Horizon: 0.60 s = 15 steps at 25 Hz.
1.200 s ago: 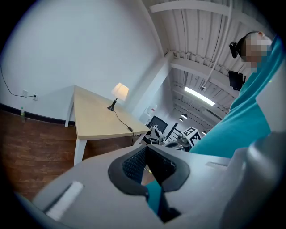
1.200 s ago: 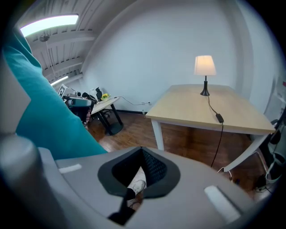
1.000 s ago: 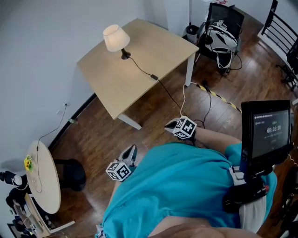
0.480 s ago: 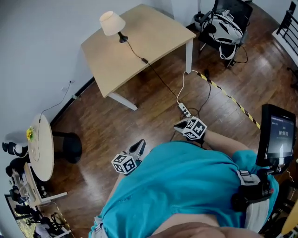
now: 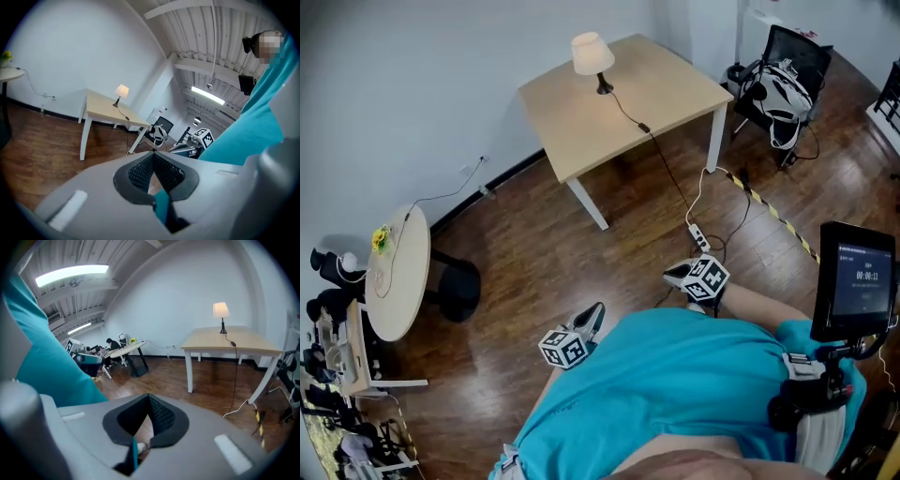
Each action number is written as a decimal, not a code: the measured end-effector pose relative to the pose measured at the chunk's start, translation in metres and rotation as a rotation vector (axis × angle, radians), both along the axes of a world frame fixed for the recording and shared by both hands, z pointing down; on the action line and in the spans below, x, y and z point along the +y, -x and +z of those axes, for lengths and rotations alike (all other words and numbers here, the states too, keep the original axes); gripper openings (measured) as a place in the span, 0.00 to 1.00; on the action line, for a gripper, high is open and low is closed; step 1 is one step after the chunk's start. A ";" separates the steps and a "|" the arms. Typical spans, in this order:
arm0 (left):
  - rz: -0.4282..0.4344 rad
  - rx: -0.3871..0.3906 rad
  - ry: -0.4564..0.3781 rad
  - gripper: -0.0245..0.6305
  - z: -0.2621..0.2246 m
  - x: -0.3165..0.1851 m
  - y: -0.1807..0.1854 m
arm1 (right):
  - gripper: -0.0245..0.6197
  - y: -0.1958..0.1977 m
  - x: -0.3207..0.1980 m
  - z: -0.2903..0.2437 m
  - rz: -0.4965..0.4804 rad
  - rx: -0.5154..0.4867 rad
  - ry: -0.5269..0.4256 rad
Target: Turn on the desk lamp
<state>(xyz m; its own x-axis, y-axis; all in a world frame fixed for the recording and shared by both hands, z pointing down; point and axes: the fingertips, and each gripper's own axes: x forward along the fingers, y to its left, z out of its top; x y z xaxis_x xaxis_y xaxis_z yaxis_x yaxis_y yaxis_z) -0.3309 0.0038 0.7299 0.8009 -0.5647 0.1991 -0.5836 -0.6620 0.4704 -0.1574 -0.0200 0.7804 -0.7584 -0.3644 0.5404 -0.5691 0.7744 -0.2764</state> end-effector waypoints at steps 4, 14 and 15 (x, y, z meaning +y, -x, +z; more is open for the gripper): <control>-0.040 0.105 0.088 0.08 0.020 0.034 0.104 | 0.04 0.104 0.059 0.011 -0.095 0.066 0.026; 0.068 0.199 0.071 0.08 0.017 0.081 0.154 | 0.04 0.163 0.124 -0.004 -0.048 0.173 0.015; 0.076 0.200 0.062 0.08 0.014 0.088 0.154 | 0.04 0.165 0.131 -0.007 -0.039 0.169 0.006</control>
